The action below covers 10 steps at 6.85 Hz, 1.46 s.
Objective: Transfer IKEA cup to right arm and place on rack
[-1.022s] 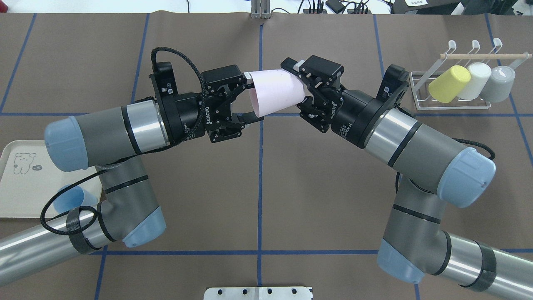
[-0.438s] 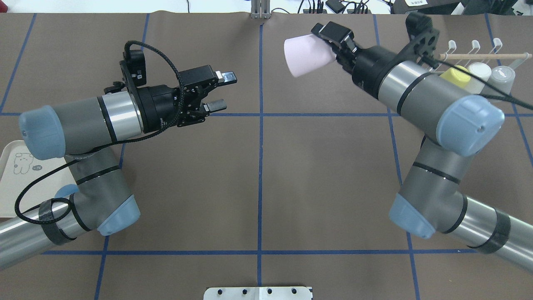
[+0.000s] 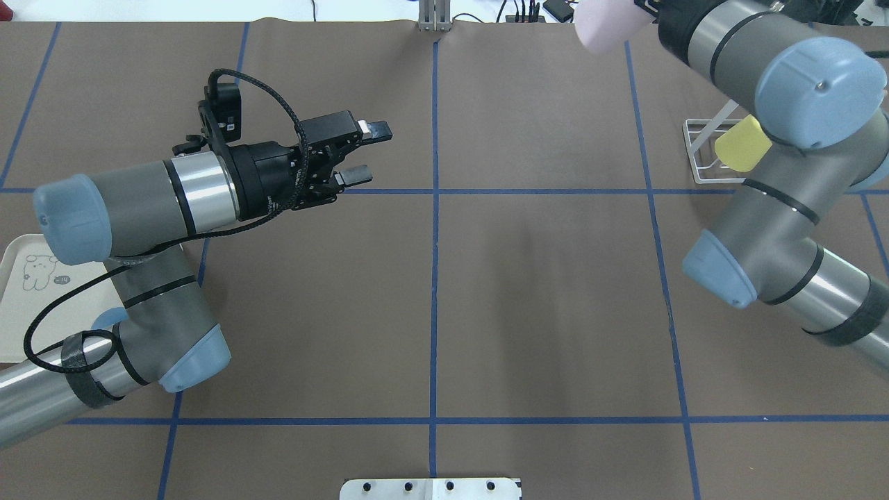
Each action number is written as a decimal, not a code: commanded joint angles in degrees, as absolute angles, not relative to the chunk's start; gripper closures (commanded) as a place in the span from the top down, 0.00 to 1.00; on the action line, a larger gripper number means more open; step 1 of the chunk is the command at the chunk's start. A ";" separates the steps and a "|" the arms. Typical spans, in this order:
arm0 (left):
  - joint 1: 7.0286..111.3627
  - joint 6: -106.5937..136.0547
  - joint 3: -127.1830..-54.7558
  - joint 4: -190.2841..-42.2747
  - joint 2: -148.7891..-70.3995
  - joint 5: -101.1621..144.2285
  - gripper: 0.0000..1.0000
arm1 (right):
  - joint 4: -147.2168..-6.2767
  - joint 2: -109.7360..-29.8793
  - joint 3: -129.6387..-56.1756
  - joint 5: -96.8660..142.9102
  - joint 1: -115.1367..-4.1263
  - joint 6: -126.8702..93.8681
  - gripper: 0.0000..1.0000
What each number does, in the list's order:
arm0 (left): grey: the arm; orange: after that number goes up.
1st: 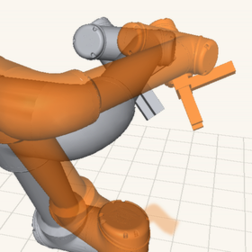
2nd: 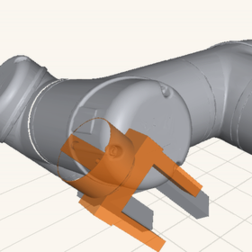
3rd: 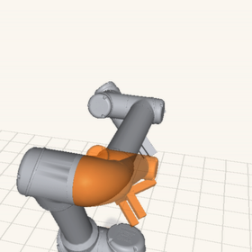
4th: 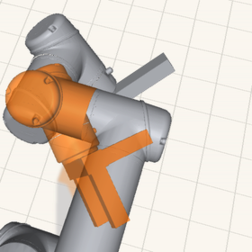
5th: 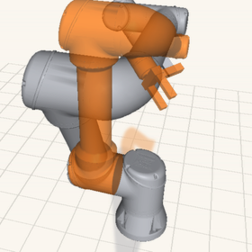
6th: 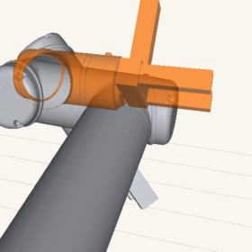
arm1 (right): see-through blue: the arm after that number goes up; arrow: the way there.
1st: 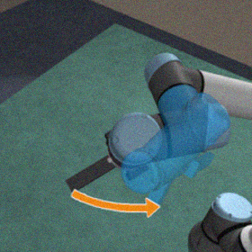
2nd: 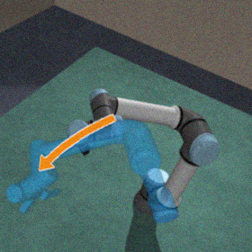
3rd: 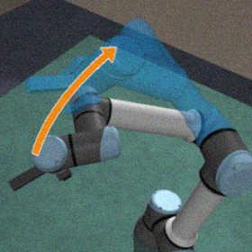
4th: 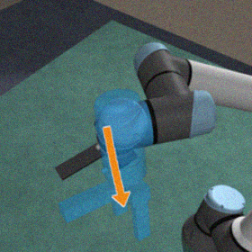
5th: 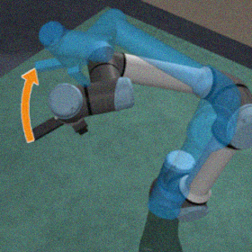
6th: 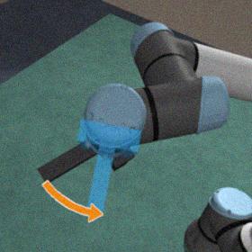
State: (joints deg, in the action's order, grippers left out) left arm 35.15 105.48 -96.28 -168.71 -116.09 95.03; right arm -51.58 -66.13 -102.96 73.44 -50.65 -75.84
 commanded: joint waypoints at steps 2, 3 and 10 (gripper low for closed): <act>35.07 105.47 -96.15 -168.58 -115.93 94.75 1.00 | -53.44 -65.92 -90.91 73.74 -59.40 -57.54 0.00; 34.63 105.47 -95.80 -168.31 -115.93 93.61 1.00 | -53.52 -65.92 -87.75 74.00 -59.41 -57.05 0.00; 34.37 105.47 -95.54 -166.82 -116.72 93.43 1.00 | -53.52 -71.63 -88.15 84.37 -62.13 -53.19 0.00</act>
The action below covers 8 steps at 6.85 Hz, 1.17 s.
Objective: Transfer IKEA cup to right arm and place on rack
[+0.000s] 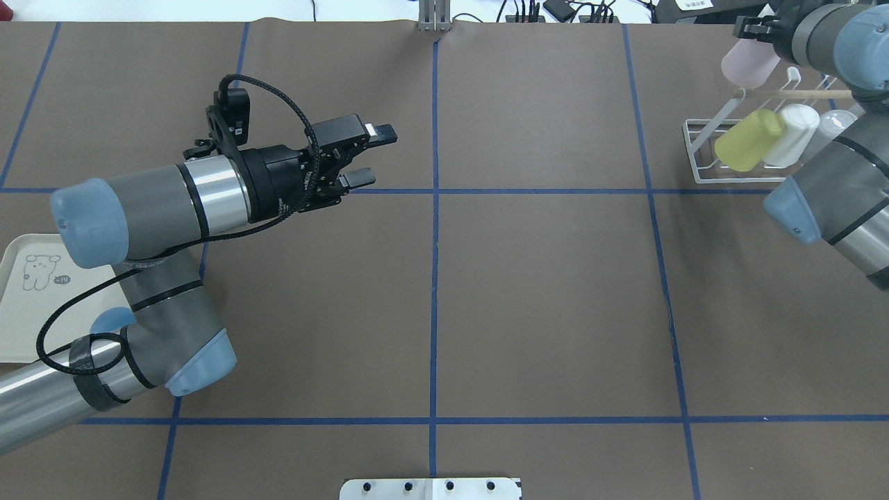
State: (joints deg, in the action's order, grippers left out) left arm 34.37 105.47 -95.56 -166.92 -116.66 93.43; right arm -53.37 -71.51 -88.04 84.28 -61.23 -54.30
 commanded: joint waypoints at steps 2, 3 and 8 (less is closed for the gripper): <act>33.75 105.47 -95.54 -166.73 -116.89 91.77 1.00 | -53.44 -72.16 -87.98 84.37 -61.96 -53.35 0.00; 33.66 105.47 -95.62 -166.73 -116.89 91.50 1.00 | -53.26 -72.51 -87.72 84.37 -61.96 -53.44 0.00; 33.66 105.38 -95.62 -166.73 -116.72 91.49 1.00 | -53.09 -73.04 -87.45 84.37 -61.26 -54.49 0.29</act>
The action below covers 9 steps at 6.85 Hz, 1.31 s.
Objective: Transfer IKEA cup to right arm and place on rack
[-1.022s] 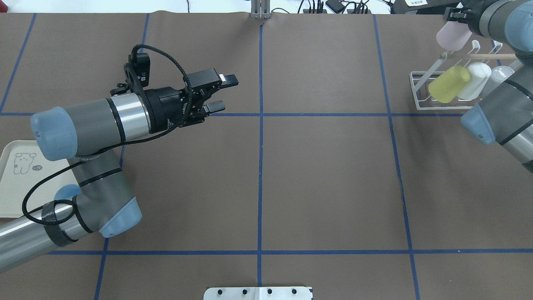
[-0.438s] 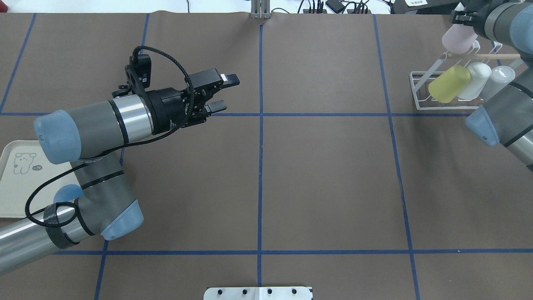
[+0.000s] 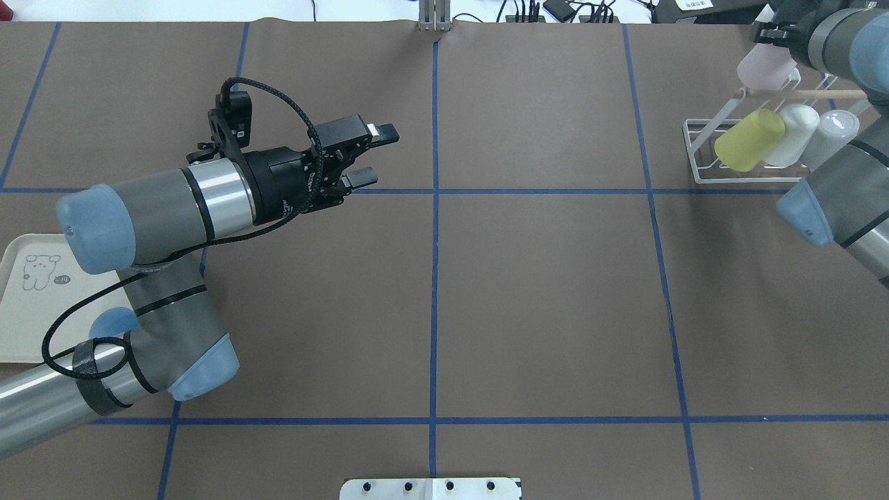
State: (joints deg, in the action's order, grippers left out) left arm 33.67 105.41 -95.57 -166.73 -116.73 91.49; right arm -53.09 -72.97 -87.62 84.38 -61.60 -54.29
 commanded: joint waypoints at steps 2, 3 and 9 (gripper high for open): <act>34.01 104.86 -95.80 -166.38 -116.37 91.49 0.99 | -52.91 -73.21 -87.27 84.03 -59.95 -55.71 0.99; 34.88 95.63 -96.15 -164.55 -116.11 91.67 1.00 | -52.82 -73.04 -87.54 84.02 -59.25 -58.94 1.00; 50.25 41.27 -107.04 -142.65 -94.53 95.77 0.99 | -60.17 -75.93 -103.85 90.78 -59.68 -59.06 1.00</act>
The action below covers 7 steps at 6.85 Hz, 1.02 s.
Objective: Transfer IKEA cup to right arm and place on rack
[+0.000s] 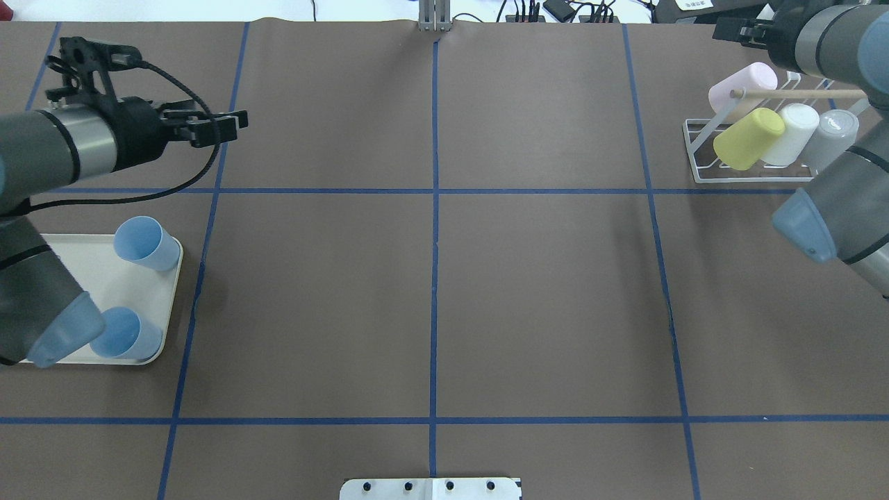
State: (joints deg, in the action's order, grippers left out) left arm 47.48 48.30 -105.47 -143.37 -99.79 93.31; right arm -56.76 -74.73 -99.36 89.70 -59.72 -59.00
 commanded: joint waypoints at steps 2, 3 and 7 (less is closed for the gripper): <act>51.67 40.78 -109.32 -142.12 -85.04 108.72 0.99 | -60.65 -77.60 -105.73 92.62 -59.50 -59.06 1.00; 53.25 40.96 -112.82 -139.25 -80.38 114.90 0.99 | -60.47 -77.69 -105.73 94.81 -59.41 -59.06 1.00; 44.35 46.36 -117.26 -122.87 -75.32 116.72 1.00 | -60.38 -81.29 -111.08 102.21 -59.15 -59.15 1.00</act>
